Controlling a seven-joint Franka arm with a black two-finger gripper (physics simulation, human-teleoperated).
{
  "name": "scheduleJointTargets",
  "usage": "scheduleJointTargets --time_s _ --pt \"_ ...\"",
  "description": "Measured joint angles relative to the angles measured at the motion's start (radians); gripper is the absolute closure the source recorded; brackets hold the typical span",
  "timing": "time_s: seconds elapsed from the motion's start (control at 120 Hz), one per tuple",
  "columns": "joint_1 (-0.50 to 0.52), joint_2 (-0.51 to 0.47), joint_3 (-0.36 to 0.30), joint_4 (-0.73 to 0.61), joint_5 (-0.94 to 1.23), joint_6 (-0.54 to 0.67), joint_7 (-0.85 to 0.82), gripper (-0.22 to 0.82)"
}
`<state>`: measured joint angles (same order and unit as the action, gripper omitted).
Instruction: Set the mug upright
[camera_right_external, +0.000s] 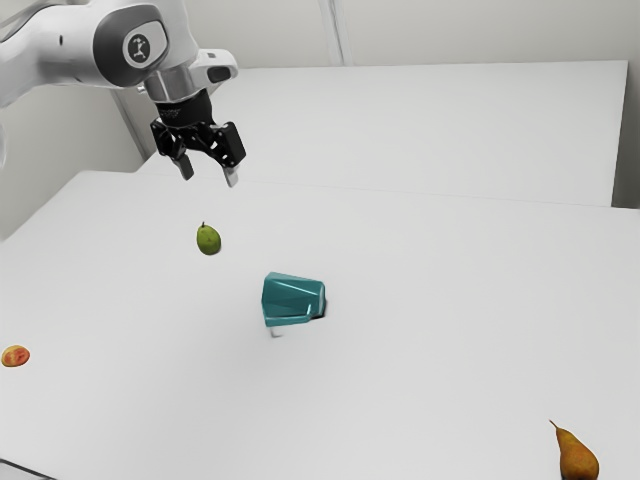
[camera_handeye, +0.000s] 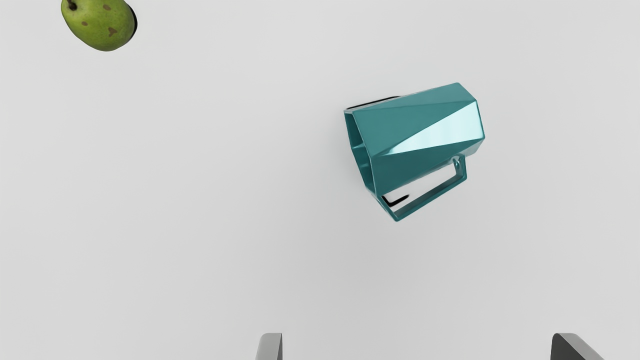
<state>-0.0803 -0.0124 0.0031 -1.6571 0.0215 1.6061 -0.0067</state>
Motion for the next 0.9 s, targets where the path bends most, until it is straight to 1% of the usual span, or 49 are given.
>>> scheduleJointTargets --time_s 0.192,0.383,0.525,0.625,0.767,0.9 --pt "0.0 0.005 0.0 0.005 -0.001 0.0 -0.002 0.02" --pt "0.005 0.035 0.0 0.021 -0.022 0.002 0.002 0.02" --pt "0.025 0.045 0.007 0.013 -0.087 0.045 0.032 0.02" --pt "0.062 0.058 0.011 0.002 -0.138 0.074 0.052 0.02" --pt "0.136 0.064 0.012 -0.039 -0.204 0.108 0.075 0.02" --pt "0.173 0.061 0.014 -0.151 -0.302 0.18 0.109 0.02"
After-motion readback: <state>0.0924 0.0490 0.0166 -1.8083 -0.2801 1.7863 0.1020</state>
